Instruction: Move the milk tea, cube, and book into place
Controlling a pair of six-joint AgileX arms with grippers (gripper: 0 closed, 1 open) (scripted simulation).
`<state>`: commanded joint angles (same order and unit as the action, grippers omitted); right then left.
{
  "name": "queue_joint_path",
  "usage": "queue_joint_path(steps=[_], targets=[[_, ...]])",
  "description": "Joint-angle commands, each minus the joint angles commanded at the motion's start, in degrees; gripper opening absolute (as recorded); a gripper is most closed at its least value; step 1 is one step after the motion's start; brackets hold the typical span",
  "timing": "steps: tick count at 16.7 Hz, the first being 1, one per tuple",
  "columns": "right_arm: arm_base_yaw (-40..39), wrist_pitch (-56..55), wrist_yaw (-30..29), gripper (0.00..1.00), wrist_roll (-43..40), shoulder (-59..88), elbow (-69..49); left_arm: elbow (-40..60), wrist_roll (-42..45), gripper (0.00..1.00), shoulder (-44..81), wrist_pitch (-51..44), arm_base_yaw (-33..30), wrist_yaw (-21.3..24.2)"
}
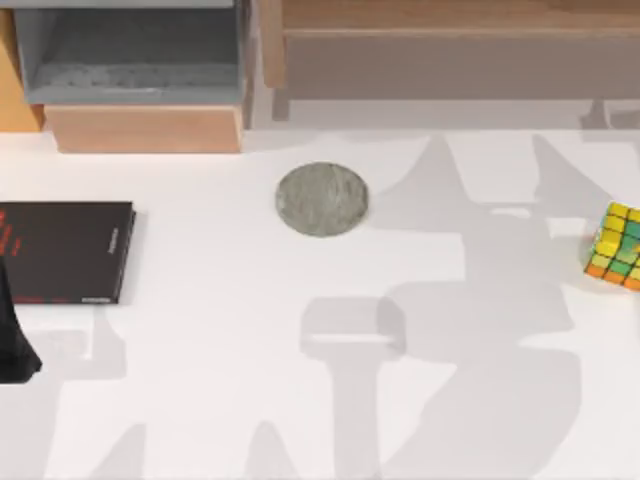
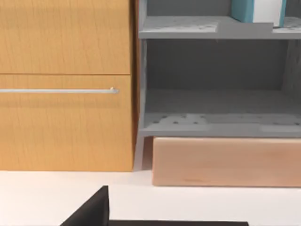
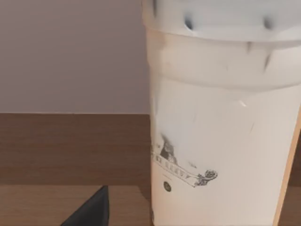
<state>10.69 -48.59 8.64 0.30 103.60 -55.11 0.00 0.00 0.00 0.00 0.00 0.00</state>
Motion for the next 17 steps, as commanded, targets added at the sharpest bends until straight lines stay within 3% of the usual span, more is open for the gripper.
queue_joint_path(steps=[4,17], targets=[[-0.24,0.28,-0.23,1.00,-0.01,0.39,-0.60,0.00,0.00,1.00,0.00,0.00,0.00,0.00],[-1.53,6.58,-1.76,1.00,-0.09,14.93,-21.47,0.00,0.00,1.00,0.00,0.00,0.00,0.00]])
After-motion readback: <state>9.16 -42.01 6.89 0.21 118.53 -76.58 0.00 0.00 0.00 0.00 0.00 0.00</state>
